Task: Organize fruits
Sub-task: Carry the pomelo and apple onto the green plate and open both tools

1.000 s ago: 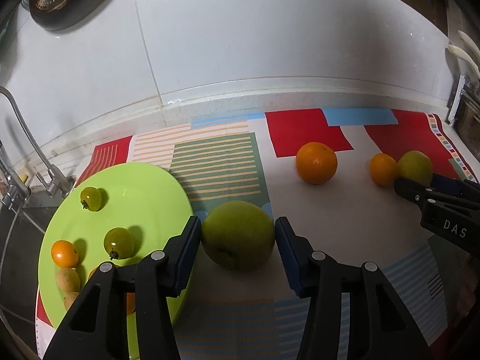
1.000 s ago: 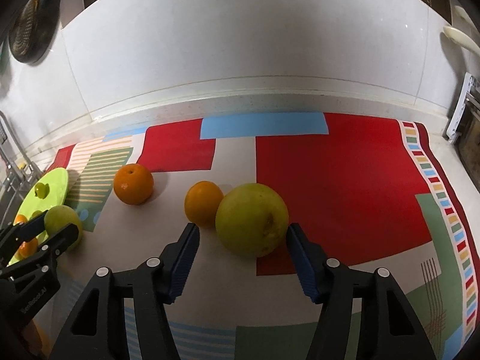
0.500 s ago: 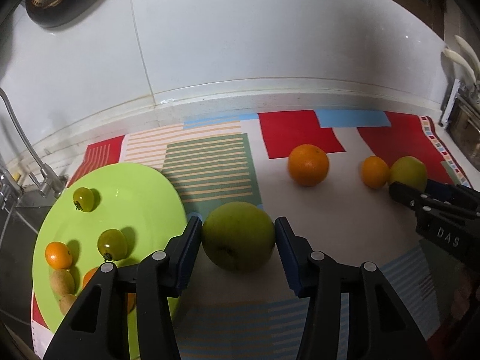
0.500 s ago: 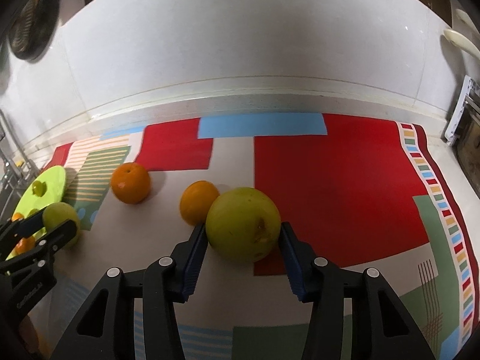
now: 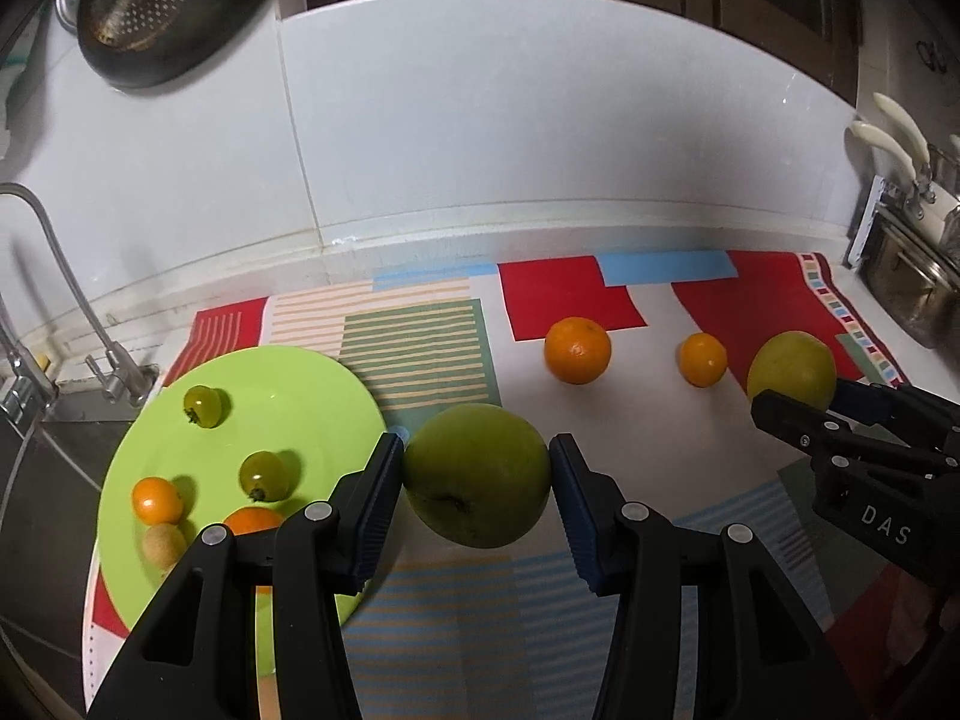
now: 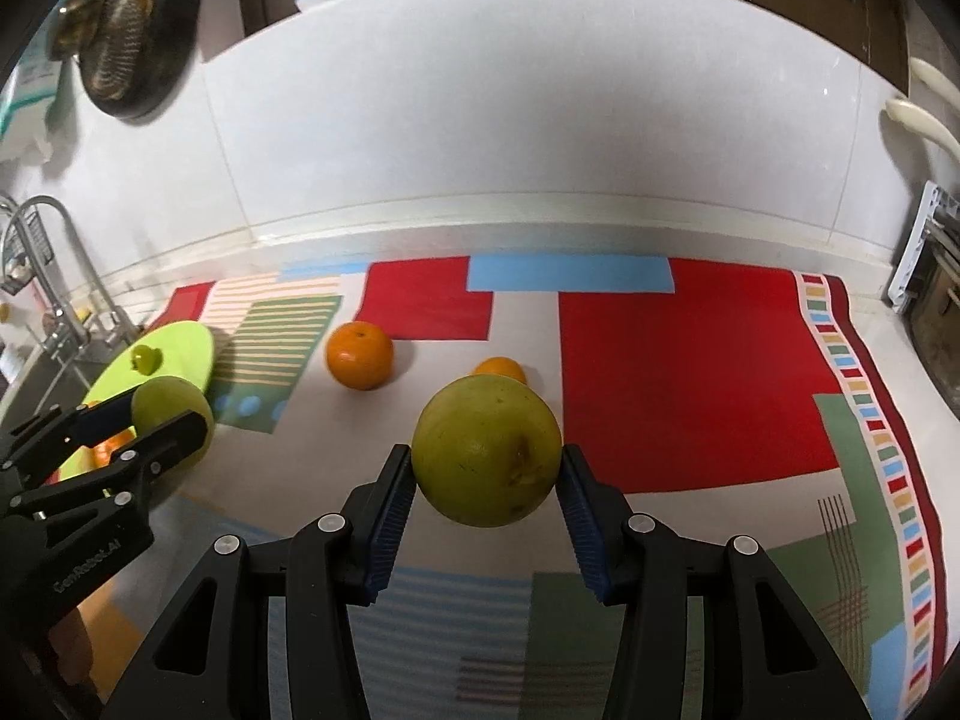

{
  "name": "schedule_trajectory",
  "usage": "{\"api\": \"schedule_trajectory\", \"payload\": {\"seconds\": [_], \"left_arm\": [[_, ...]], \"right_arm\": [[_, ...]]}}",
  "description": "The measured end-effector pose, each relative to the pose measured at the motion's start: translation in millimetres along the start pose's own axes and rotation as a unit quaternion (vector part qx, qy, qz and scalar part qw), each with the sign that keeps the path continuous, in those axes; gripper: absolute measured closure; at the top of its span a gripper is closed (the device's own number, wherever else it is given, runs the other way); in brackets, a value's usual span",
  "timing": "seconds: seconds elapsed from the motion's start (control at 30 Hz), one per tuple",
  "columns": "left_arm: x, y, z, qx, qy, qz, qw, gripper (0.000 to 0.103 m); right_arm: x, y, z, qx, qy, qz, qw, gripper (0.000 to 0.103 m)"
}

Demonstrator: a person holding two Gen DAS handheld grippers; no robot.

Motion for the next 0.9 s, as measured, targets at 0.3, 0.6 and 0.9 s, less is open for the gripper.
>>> {"api": "schedule_trajectory", "payload": {"seconds": [0.3,0.6,0.9], "left_arm": [[37,-7,6,0.006,-0.003,-0.018,0.9998,0.054],[75,-14,14,0.013,-0.006,-0.044,0.9990,0.054],[108,-23,30,0.015,-0.008,-0.061,0.9980,0.054]], "right_arm": [[38,-1,15,0.009,0.004,-0.023,1.000,0.054],[72,-5,31,0.015,0.007,-0.047,0.999,0.054],[101,-11,54,0.019,0.009,-0.066,0.998,0.054]]}}
Point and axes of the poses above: each gripper's, at about its wrist camera, not at the fingertips, and x roughly against the way its jaws point, z to its left, y to its top, the point moved 2 cm from there along -x, roughly the way its jaws point, and after that the axes turned 6 degrees about x, right-handed, at the moved point
